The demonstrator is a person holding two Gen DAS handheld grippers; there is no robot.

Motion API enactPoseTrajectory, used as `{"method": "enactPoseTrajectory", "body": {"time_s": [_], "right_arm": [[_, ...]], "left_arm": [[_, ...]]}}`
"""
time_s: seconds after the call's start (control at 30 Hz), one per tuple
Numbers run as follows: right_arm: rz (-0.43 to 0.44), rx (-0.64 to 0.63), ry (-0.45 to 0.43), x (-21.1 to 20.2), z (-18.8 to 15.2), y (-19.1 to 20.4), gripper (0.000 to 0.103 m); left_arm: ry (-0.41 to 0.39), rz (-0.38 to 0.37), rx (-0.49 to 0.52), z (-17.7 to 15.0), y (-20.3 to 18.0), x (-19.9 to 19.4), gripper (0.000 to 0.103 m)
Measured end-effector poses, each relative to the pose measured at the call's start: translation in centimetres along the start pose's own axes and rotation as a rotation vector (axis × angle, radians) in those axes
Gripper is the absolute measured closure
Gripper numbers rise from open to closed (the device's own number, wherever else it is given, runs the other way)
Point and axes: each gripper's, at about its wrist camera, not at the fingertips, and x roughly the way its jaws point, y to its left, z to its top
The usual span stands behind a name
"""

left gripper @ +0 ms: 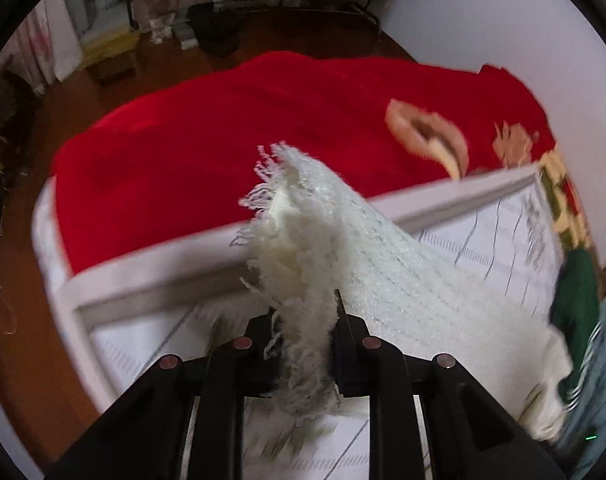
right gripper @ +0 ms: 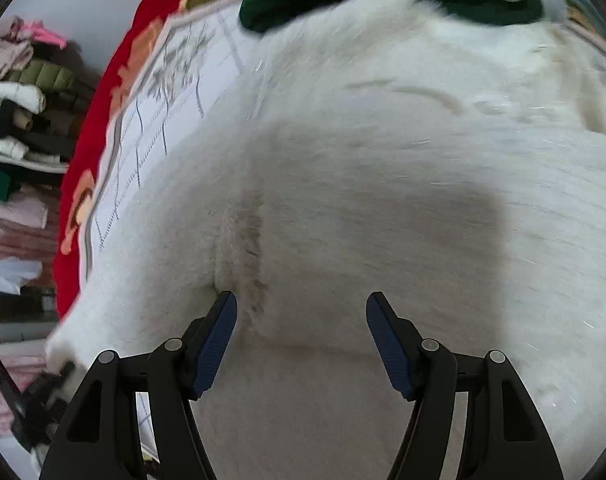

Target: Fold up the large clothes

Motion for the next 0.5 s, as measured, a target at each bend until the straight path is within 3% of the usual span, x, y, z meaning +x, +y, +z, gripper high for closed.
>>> {"method": "enactPoseTrajectory", "body": {"time_s": [0.1,0.2,0.27,0.3,0.4,0.5], "right_arm": [[-0.074,-0.035,0.060,3.0,0.8,1.3,0.036],[-0.045,-0.031,0.064,2.3,1.1,1.7,0.036],[0.012,0.001,0.069,1.4,0.9,1.0,0.036],[0.032,0.016,0.072,1.0,0.7,0.5,0.036],[0.069,0.062,0.088,0.7,0.0,-1.1,0.036],[0.071,0.084,0.096,1.1,-0.7,-2.1,0.036]], "left_arm": [[0.092,-0.057,-0.060,0.2,0.1,3.2,0.081],[0.151,-0.204,-0.190,-0.3,1.3,3.3,0.073],[0.175,-0.318,-0.265,-1.5,2.8,2.7,0.036],[0.176,-0.358,-0.296,-1.9,3.5,2.6,0.031],[0.186,-0.413,-0.379,-3.3,4.3,3.2,0.031],[0.157,-0.364,-0.400,-2.9,3.4,4.2,0.031]]}}
